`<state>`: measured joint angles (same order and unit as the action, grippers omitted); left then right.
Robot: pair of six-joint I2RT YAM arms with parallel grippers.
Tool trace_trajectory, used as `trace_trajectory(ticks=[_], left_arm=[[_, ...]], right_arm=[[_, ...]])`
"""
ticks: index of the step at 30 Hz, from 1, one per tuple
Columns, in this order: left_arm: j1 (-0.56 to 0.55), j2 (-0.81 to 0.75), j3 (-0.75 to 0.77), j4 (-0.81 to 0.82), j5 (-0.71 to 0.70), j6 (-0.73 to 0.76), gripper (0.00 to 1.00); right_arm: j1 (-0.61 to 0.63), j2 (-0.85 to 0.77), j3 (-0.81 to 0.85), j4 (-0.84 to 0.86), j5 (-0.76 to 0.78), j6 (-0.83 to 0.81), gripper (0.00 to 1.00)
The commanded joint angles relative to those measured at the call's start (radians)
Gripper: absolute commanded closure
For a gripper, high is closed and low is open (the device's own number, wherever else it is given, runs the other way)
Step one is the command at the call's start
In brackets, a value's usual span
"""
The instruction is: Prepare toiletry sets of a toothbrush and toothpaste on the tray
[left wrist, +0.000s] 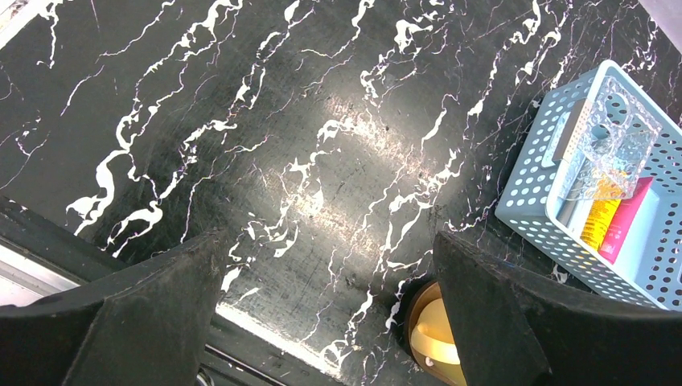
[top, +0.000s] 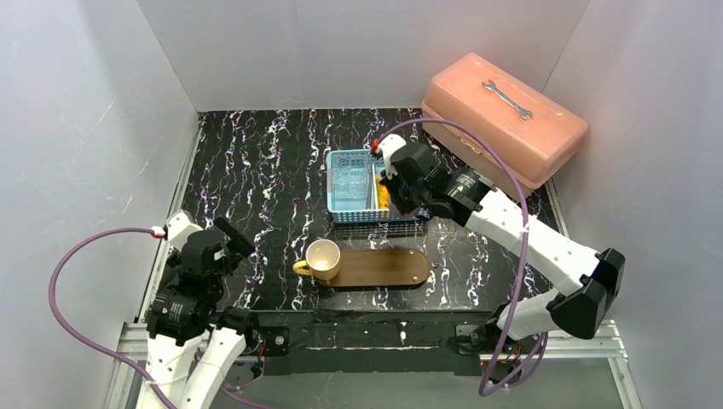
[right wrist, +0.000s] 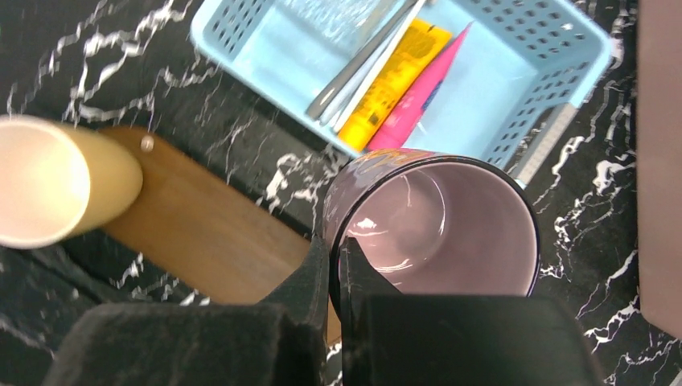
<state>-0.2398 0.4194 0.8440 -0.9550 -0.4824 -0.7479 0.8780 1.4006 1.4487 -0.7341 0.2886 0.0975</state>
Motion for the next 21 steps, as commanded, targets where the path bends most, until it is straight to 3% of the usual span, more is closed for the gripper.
trace_trajectory(ticks=[1, 8, 21], left_arm=[[-0.002, 0.016, -0.01, 0.007, -0.001, 0.018, 0.02], [-0.003, 0.019, -0.01, 0.01, 0.003, 0.021, 0.02], [-0.001, 0.027, -0.012, 0.016, 0.011, 0.028, 0.02]], right_arm=[[0.041, -0.066, -0.062, 0.037, -0.072, -0.14, 0.99], [0.07, -0.071, -0.138, -0.013, -0.189, -0.26, 0.99], [0.139, -0.137, -0.304, -0.03, -0.268, -0.366, 0.99]])
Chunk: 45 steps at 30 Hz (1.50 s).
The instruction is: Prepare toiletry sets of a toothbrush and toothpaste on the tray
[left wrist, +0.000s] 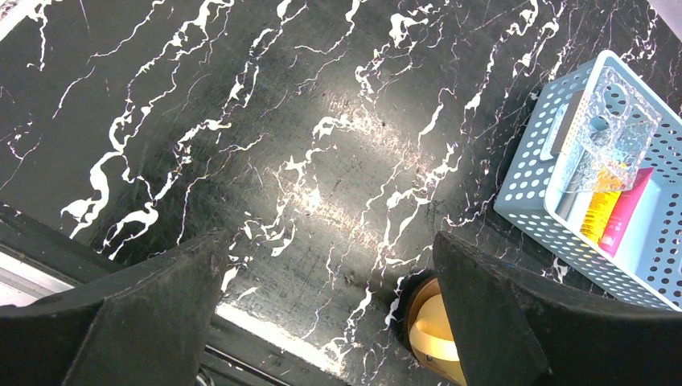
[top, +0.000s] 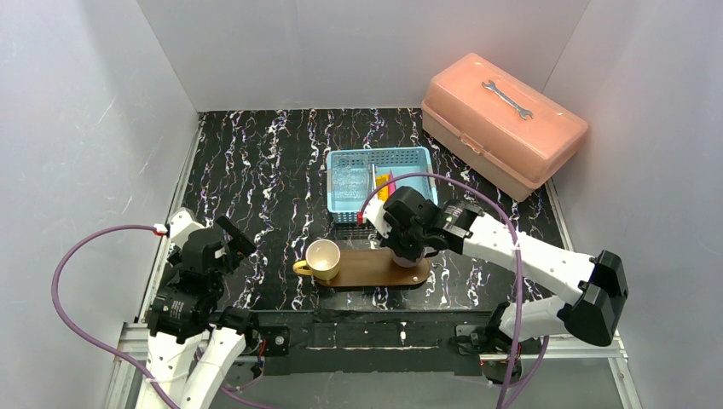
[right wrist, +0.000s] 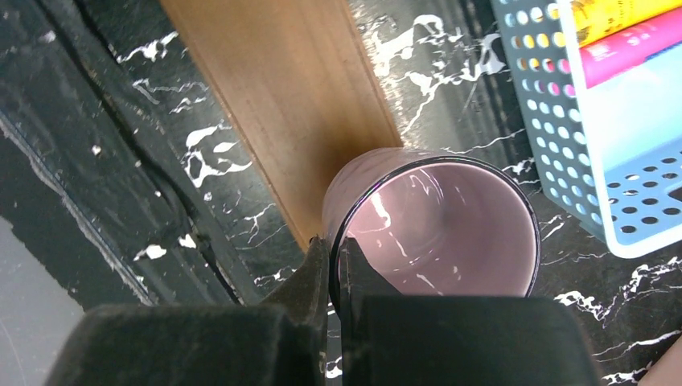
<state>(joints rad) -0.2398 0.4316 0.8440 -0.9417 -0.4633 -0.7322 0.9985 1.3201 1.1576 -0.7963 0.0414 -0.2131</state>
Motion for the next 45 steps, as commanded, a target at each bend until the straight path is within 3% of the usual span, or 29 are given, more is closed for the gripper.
trace_trajectory(ticks=[1, 32, 45], left_arm=[[-0.002, 0.017, -0.012, 0.002, -0.008, 0.012, 0.02], [-0.002, 0.026, -0.013, 0.002, -0.009, 0.012, 0.02], [-0.002, 0.026, -0.013, 0.002, -0.009, 0.013, 0.02]], right_arm=[[0.022, -0.061, -0.022, 0.03, -0.024, -0.059, 0.99], [0.029, -0.137, -0.211, 0.125, -0.07, -0.072, 0.98], [0.029, -0.157, -0.181, 0.089, -0.055, -0.071, 0.73]])
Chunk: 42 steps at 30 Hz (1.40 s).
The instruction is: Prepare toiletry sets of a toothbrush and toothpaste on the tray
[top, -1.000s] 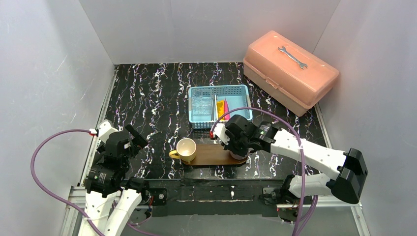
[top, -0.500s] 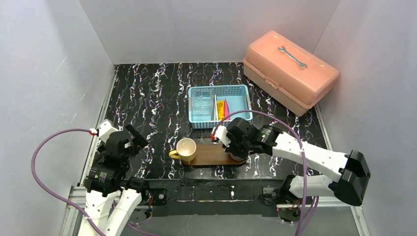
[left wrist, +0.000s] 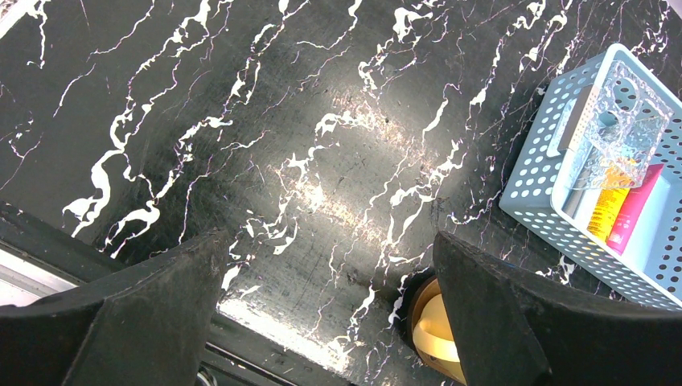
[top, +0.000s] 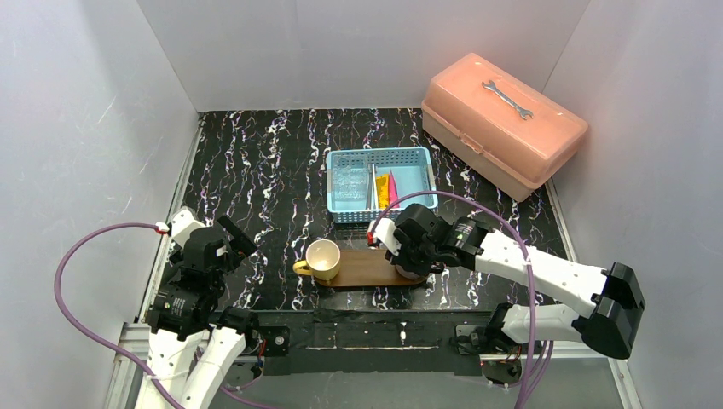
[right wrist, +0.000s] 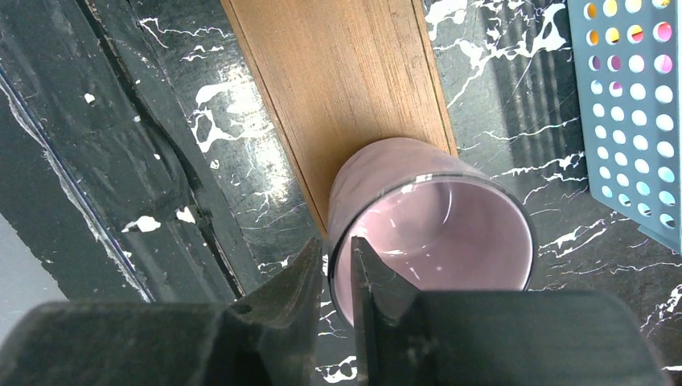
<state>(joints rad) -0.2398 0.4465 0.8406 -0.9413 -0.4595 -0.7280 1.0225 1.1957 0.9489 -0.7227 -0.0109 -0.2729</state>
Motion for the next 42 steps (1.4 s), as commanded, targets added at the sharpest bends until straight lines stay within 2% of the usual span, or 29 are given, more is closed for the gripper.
trace_trajectory(ticks=[1, 8, 12, 15, 20, 23, 32, 42], left_arm=[[-0.003, 0.01, -0.009, 0.002, -0.013, 0.009, 0.02], [-0.002, 0.013, -0.009, 0.002, -0.01, 0.01, 0.02], [-0.003, 0.019, -0.008, 0.002, -0.005, 0.012, 0.02], [-0.002, 0.025, -0.008, 0.01, 0.012, 0.025, 0.02], [-0.002, 0.025, -0.013, 0.034, 0.057, 0.057, 0.02], [-0.003, 0.026, -0.014, 0.038, 0.069, 0.064, 0.02], [-0.002, 0.026, -0.015, 0.045, 0.09, 0.076, 0.02], [-0.001, 0.023, -0.016, 0.049, 0.098, 0.081, 0.02]], right_arm=[[0.005, -0.033, 0.033, 0.011, 0.0, -0.011, 0.71], [0.005, -0.045, 0.091, -0.026, 0.058, -0.012, 0.66], [0.005, -0.038, 0.198, 0.004, 0.127, 0.003, 0.57], [0.005, 0.025, 0.29, 0.115, 0.259, 0.075, 0.48], [-0.002, 0.196, 0.481, 0.078, 0.392, 0.124, 0.37], [-0.037, 0.312, 0.596, 0.058, 0.434, 0.222, 0.41], [-0.091, 0.496, 0.747, 0.104, 0.433, 0.425, 0.44], [-0.12, 0.72, 0.896, 0.112, 0.441, 0.604, 0.56]])
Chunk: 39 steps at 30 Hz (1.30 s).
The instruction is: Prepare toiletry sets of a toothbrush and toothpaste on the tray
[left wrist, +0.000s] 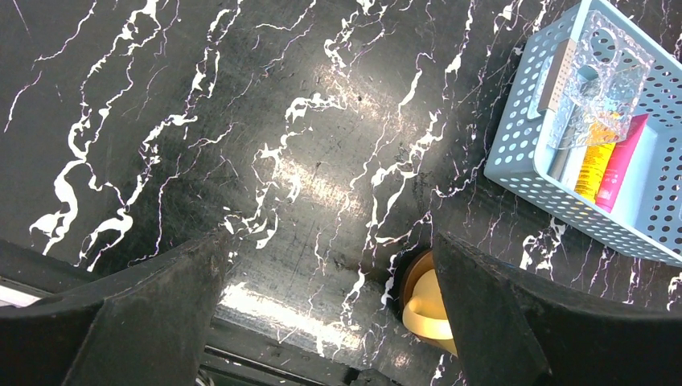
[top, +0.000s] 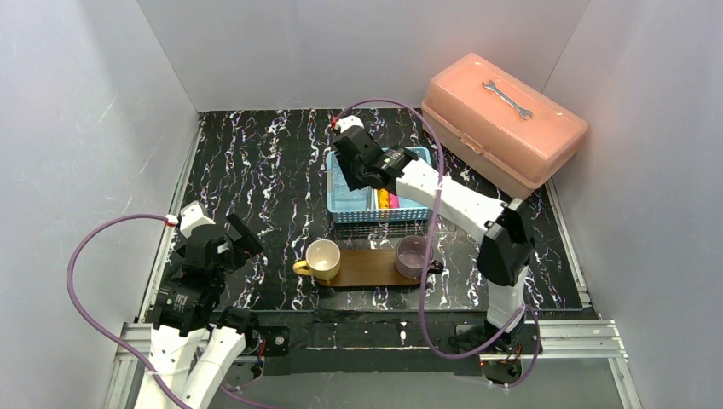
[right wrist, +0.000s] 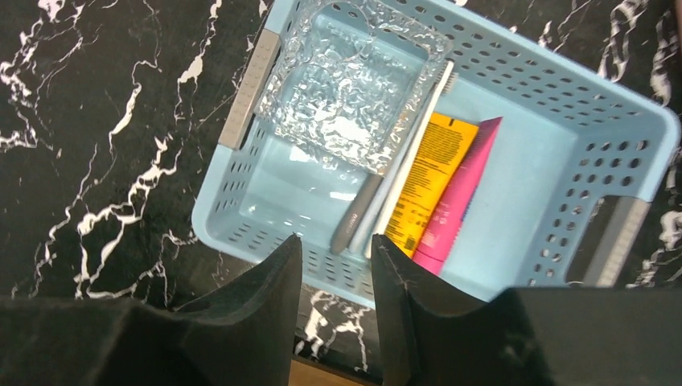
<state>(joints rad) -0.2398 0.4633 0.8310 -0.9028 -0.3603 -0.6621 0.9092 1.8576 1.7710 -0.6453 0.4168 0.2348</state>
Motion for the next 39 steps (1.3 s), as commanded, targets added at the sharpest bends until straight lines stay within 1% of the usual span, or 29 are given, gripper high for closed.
trace_trajectory(ticks=[1, 8, 15, 39], left_arm=[[-0.002, 0.005, -0.007, 0.01, 0.001, 0.016, 0.02], [-0.002, 0.005, -0.007, 0.015, 0.007, 0.02, 0.02], [-0.002, 0.001, -0.007, 0.017, 0.012, 0.021, 0.02], [-0.001, 0.001, -0.009, 0.021, 0.018, 0.026, 0.02]], right_arm=[[-0.008, 0.079, 0.088, 0.035, 0.017, 0.11, 0.56], [-0.019, 0.209, 0.202, 0.024, 0.059, 0.171, 0.58], [-0.037, 0.288, 0.252, 0.031, 0.092, 0.212, 0.59], [-0.076, 0.399, 0.309, 0.071, 0.074, 0.256, 0.61]])
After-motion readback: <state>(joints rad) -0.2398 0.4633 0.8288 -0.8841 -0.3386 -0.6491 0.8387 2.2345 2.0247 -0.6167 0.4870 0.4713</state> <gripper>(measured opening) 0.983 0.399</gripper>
